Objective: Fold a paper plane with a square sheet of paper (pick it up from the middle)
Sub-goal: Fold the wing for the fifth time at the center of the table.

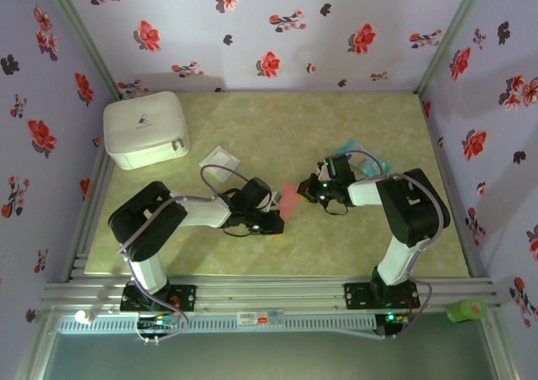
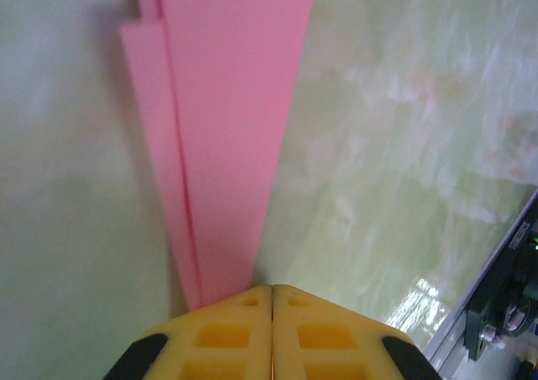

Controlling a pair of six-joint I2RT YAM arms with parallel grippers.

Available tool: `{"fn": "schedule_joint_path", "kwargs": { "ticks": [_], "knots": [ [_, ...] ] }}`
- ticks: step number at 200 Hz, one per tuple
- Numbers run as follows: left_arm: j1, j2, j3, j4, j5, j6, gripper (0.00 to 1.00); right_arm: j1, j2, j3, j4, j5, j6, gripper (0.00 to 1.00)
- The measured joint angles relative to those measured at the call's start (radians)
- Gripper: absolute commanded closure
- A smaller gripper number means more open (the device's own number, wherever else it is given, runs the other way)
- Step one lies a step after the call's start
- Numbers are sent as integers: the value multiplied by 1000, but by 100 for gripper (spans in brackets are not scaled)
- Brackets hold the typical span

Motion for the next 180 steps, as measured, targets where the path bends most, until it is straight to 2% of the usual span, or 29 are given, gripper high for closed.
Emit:
{"fn": "schedule_joint_path", "kwargs": {
  "ticks": [53,107,142,180],
  "knots": [
    [-18,-79,-63,-37,-16,-14,95,0,-1,1,-4,2,0,100],
    [-22,-169,0,-138,-42,18,95,0,-2,6,-17,5,0,100],
    [5,-156,71,-163,-49,40,93,0,-4,6,-21,9,0,100],
    [32,-42,190,-182,-60,68,93,0,-6,6,-23,12,0,100]
  ]
}}
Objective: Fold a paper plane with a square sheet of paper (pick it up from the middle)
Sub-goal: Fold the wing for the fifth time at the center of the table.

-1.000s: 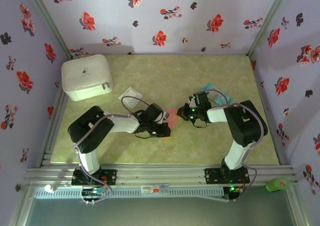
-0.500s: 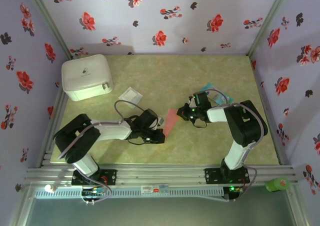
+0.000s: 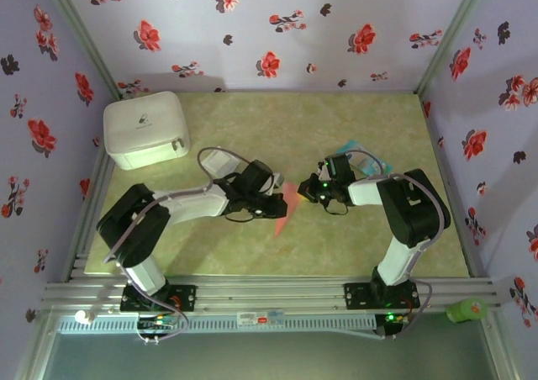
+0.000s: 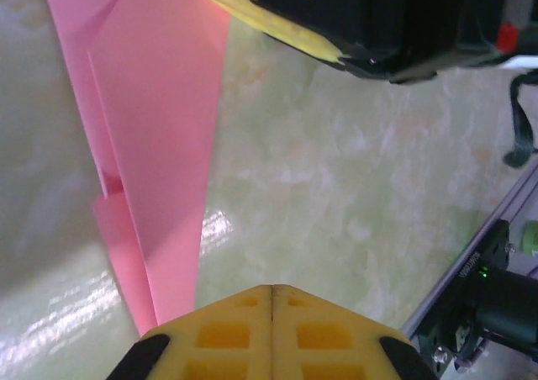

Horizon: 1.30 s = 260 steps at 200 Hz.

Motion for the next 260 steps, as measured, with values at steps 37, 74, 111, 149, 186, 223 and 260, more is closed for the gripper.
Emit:
{"fn": "schedule_joint_path", "kwargs": {
  "ticks": [37,74,111,149,186,223,260],
  "knots": [
    [0,86,27,-27,-16,27,94,-1,-1,0,0,0,0,98],
    [0,122,22,-60,-45,45,97,-3,-5,9,-22,-1,-9,94],
    [-3,119,-6,-5,-44,42,97,-4,-45,19,-74,-20,-35,91],
    [-8,114,-37,69,-44,14,97,29,-92,29,-78,-51,-39,90],
    [-11,114,-45,91,-45,-6,98,71,-89,24,-80,-46,-42,90],
    [-12,114,-50,104,-48,-14,98,43,-25,22,-90,-10,-54,90],
    [-13,114,-52,116,-53,-18,99,-14,0,37,-89,-26,-55,90]
  ]
}}
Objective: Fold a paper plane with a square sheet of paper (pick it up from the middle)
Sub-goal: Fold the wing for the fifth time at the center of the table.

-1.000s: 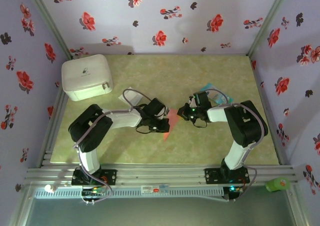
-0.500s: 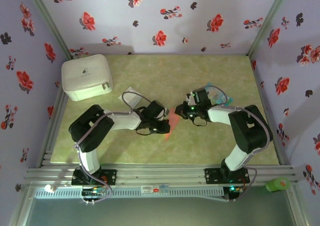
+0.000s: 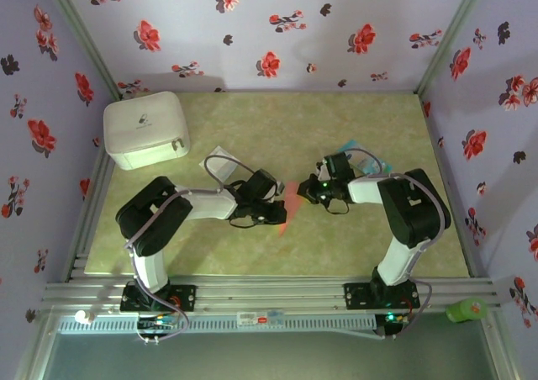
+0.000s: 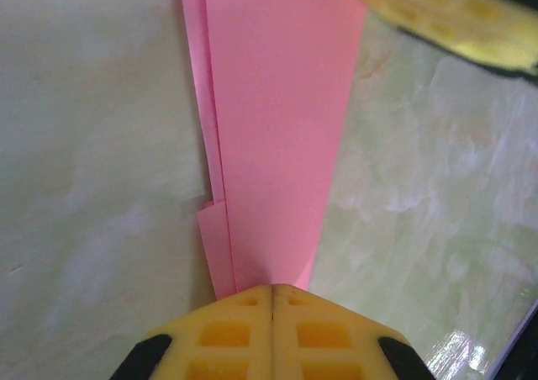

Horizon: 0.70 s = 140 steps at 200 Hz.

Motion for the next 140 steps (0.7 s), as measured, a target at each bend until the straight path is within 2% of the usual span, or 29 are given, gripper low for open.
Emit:
{"fn": "schedule_joint_path", "kwargs": {
  "ticks": [72,104,140],
  "knots": [
    [0,0,-3,6,0,-8,100,-86,30,68,-11,3,-25,87],
    [0,0,-8,20,0,-20,100,-71,-10,40,24,-4,-10,86],
    [0,0,-11,30,0,-39,99,-12,-97,-25,51,-7,4,86]
  ]
}}
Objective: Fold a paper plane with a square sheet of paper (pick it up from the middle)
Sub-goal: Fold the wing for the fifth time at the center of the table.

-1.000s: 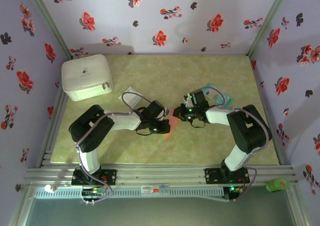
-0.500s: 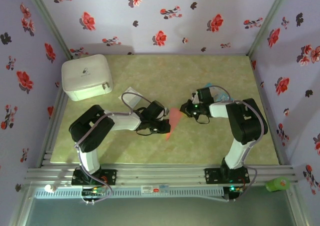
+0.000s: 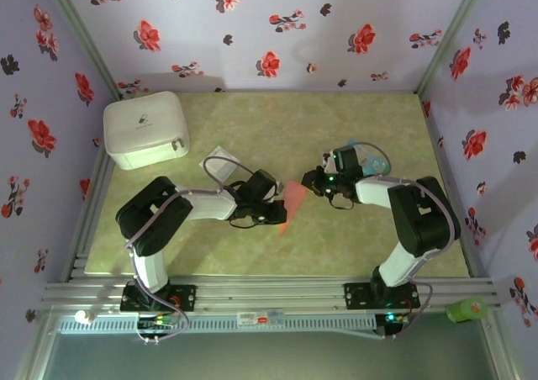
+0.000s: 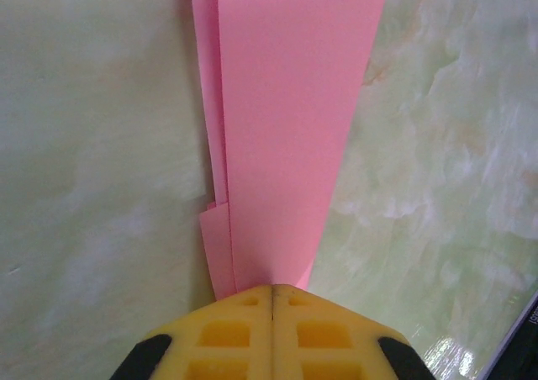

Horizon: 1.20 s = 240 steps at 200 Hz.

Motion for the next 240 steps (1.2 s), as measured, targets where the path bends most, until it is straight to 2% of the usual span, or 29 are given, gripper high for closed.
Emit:
{"fn": "schedule_joint_path", "kwargs": {
  "ticks": [44,89,159,202,240],
  "knots": [
    [0,0,0,0,0,-3,99,76,10,-3,-3,-8,-3,90],
    [0,-3,0,-3,-3,-2,97,62,73,-4,-43,34,-28,96],
    [-11,-85,-5,43,-21,-3,96,54,77,-4,-37,31,-29,97],
    [-14,-2,93,85,11,-25,94,51,80,-4,-29,25,-29,97],
    [-16,78,106,79,21,-29,92,50,82,-4,-24,25,-29,97]
  ]
}}
